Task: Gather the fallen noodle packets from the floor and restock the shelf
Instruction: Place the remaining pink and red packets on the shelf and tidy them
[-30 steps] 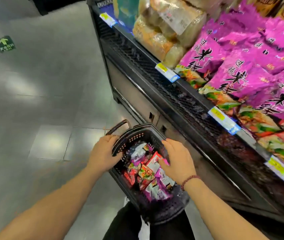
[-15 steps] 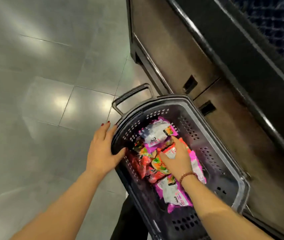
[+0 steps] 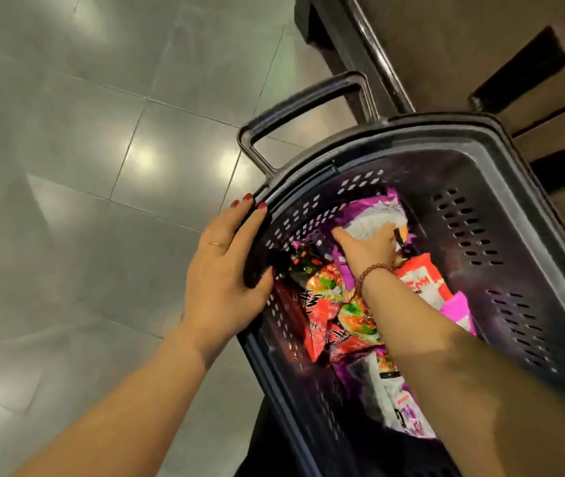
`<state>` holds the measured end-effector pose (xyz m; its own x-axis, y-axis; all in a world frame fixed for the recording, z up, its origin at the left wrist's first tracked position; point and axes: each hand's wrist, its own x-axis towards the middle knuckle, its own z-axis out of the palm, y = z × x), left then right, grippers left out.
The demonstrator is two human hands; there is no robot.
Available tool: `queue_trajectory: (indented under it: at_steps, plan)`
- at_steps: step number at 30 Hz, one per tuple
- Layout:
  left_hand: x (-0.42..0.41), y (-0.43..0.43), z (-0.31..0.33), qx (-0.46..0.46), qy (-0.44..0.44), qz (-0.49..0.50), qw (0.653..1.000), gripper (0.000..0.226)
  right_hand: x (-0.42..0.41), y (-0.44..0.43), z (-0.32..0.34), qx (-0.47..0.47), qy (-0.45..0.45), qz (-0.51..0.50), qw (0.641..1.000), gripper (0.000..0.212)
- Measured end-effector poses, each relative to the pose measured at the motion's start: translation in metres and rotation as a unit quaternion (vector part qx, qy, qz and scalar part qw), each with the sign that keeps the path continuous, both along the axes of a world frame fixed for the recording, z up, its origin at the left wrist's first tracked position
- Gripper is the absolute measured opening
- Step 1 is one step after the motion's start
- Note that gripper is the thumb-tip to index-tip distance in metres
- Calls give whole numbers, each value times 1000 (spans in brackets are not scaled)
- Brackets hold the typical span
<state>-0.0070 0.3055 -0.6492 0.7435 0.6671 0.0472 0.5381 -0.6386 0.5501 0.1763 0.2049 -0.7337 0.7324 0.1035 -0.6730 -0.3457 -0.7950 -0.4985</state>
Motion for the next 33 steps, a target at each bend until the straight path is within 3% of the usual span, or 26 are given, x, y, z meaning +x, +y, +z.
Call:
queue_trajectory:
  at_steps: [5,8,9,12,15,17,18,19,21,22,23,25,27,28,30,31,33]
  plan:
    - [0,1,-2,13,-2,-2,1000,73,10,12,1,-23,49,-132,990,96]
    - [0,0,0,13,-1,5,1000,72,14,8,24,43,135,-193,971,28]
    - [1,-1,1,11,3,6,1000,72,15,-5,20,68,143,-209,965,23]
    - [1,-3,5,-1,28,7,1000,76,10,-38,28,114,103,-251,956,55]
    - [2,-4,7,9,63,-5,998,80,8,-77,44,253,197,-300,898,31]
    - [6,-7,12,45,65,-25,997,70,3,-101,62,341,273,-314,843,19]
    - [10,-11,15,59,47,-37,996,60,-1,-112,71,381,292,-313,819,22]
    - [17,-19,17,53,21,-51,997,50,-3,-123,78,390,298,-292,821,33]
    - [36,-41,18,-44,-20,-62,997,43,-7,-142,87,362,301,-255,845,44]
    - [47,-54,18,-135,-18,-36,990,48,-9,-149,93,380,326,-272,822,45]
    - [60,-65,19,-251,4,13,968,58,-11,-154,94,399,346,-298,796,49]
    - [83,-81,21,-493,74,118,859,82,-14,-158,96,394,362,-320,782,62]
    - [96,-90,18,-675,103,166,712,70,-16,-160,94,376,362,-326,788,75]
    - [98,-93,16,-719,98,174,666,55,-17,-162,89,373,361,-307,797,79]
    - [98,-97,11,-756,82,187,622,37,-22,-160,83,362,343,-242,832,66]
    - [97,-97,5,-753,82,197,623,34,-24,-161,78,349,325,-210,854,56]
    - [95,-98,-5,-711,84,221,662,28,-28,-169,65,309,255,-197,895,41]
